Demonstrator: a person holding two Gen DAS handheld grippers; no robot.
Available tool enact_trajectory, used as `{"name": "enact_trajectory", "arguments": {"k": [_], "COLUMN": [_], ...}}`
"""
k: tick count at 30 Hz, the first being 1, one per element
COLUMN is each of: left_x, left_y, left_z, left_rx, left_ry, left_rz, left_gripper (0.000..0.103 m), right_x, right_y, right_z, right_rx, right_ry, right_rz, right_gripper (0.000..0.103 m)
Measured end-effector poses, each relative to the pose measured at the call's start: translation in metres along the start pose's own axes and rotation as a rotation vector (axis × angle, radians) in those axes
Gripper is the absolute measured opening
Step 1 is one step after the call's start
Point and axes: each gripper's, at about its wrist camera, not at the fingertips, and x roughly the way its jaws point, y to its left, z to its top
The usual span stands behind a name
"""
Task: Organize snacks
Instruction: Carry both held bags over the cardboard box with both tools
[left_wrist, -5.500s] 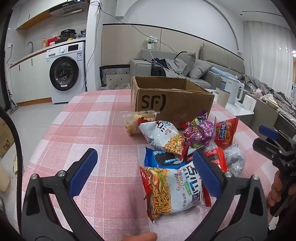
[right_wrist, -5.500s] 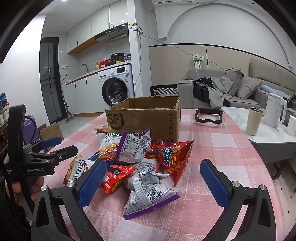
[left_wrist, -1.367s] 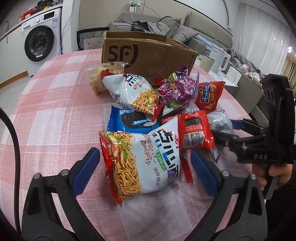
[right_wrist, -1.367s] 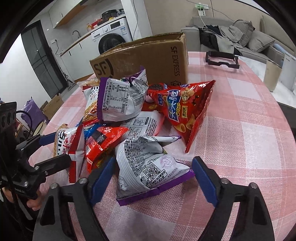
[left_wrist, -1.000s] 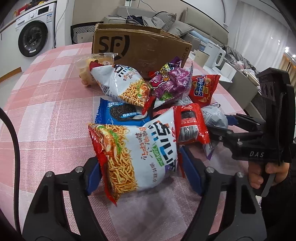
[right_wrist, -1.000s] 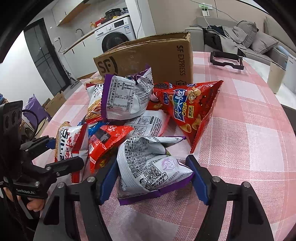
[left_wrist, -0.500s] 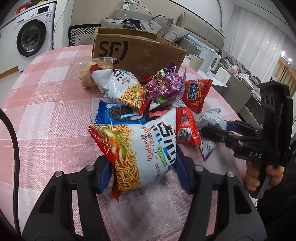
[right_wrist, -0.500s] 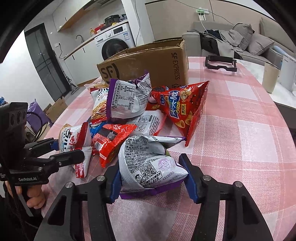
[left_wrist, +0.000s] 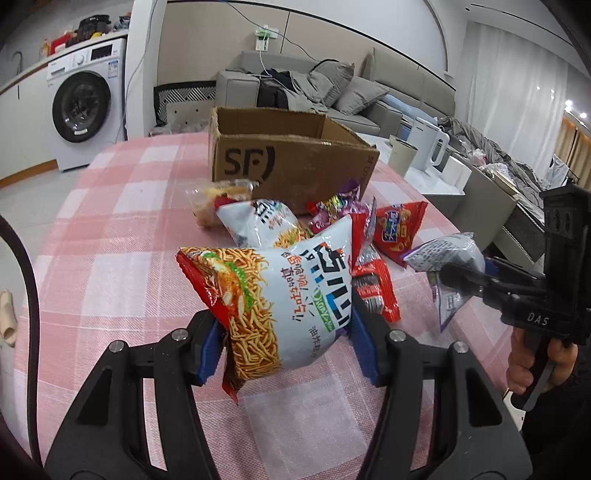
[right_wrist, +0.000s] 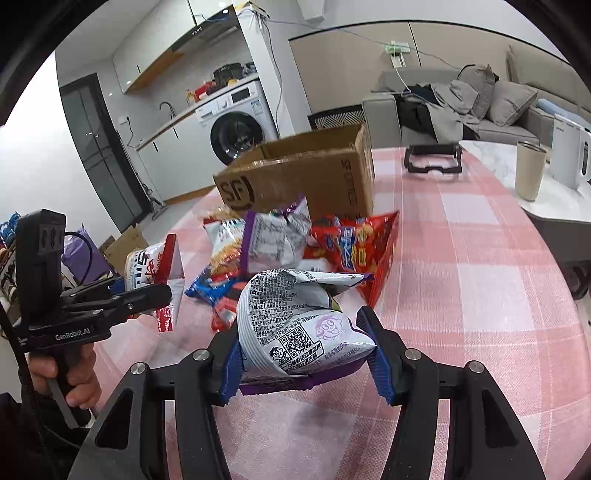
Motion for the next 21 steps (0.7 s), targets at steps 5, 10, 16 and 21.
{"name": "enact_trajectory", "arguments": {"k": [5,10,16,21], "left_x": [-0.009,-0.014,-0.019,-0.02], "left_y": [0.001,0.004,0.003,0.003], "left_z": [0.009,0.024,0.043,0.06], "left_rx": [0.007,0.007,0.024,0.028], "left_ry": [-0.035,-0.063,-0.099,-0.12], "left_rz": [0.04,0.064,0.086,0.094], "left_gripper": [0.056,0.056,0.056,0.056], "right_x": [-0.012,-0.016,-0.015,-0.012], "right_y": [0.007,0.013,0.017,0.017], "right_z": [0.013,0.028,0.05,0.07], "right_rx": [-0.009,-0.022,-0.026,-0.023], "right_ry": [-0.052,-0.089,-0.121,-0.146], "right_rz": [0.019,0.026,0.03,0.032], "right_gripper": [0.058,0.058,0.058,0.058]}}
